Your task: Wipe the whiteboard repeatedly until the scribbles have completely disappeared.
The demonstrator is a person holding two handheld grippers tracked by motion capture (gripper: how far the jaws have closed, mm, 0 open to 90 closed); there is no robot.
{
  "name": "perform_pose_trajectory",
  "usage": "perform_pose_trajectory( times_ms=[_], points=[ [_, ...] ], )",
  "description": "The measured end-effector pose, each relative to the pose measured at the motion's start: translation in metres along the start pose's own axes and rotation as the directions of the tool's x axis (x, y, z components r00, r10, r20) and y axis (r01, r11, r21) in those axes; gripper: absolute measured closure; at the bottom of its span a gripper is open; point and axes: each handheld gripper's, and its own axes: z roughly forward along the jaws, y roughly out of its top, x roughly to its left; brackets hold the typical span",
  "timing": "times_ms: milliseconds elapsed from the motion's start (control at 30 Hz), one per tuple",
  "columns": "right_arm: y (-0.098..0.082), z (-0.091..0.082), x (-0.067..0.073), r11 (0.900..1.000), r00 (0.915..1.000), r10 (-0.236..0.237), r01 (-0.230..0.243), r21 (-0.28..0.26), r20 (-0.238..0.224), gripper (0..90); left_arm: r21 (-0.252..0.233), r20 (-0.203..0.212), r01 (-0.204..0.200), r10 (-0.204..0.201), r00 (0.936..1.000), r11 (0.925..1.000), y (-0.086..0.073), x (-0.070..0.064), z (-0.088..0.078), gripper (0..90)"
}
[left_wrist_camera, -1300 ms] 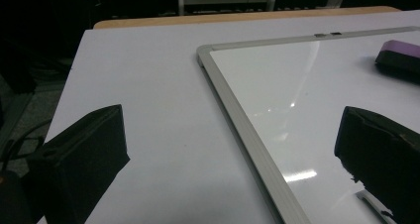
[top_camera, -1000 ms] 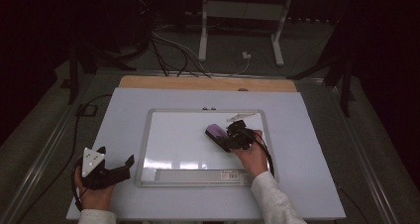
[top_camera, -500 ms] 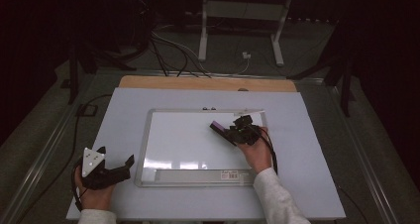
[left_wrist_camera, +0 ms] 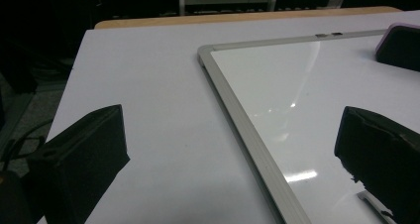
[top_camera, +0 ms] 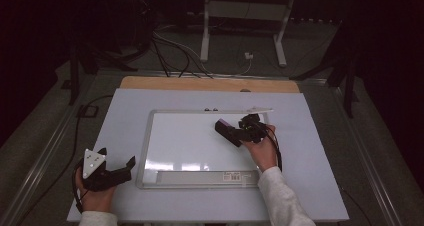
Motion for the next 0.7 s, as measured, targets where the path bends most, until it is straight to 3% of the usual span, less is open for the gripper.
perform_pose_trajectory(
  times_ms=[67,200,333,533,700],
  points=[
    [0.000,0.001,0.005,0.999,0.9987,-0.052,0.052,-0.005,-0.002,35.9,0.000,0.000,0.002,-0.002,1.0000,1.0000,0.000,0.000,0.000,0.8],
    [-0.001,0.010,0.014,0.987,0.9868,-0.157,0.156,0.044,0.038,36.4,-0.002,-0.001,0.000,0.000,1.0000,1.0000,0.000,0.000,-0.001,0.8],
    [-0.003,0.017,0.011,0.984,0.9874,-0.156,0.153,0.085,0.027,45.5,-0.001,-0.002,0.001,-0.001,1.0000,1.0000,0.000,0.001,-0.001,0.8],
    [-0.003,0.019,0.009,0.986,0.9910,-0.133,0.132,0.098,0.013,60.4,-0.002,0.000,0.001,-0.001,1.0000,1.0000,0.000,0.000,0.000,0.8],
    [-0.003,0.018,0.011,0.986,0.9904,-0.136,0.133,0.096,0.025,63.4,-0.003,-0.001,0.004,-0.004,1.0000,1.0000,0.000,0.000,0.000,0.8]
  ],
)
